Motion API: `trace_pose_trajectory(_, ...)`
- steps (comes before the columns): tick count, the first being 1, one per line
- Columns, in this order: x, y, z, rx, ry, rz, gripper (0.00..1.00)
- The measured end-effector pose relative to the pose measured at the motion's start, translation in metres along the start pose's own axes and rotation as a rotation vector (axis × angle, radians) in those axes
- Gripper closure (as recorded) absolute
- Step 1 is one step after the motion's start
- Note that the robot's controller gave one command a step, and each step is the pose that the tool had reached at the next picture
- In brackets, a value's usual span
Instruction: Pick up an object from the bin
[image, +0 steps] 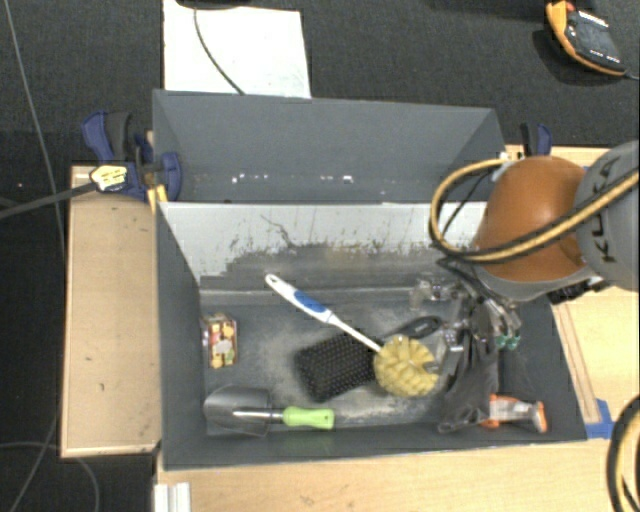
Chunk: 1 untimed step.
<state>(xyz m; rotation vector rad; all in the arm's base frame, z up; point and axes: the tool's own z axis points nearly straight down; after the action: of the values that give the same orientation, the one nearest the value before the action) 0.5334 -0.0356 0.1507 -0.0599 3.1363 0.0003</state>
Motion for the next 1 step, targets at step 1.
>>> trace_pose_trajectory(1,0.0090,-0.0079,0.0410,0.002,-0.002,0.002,0.00)
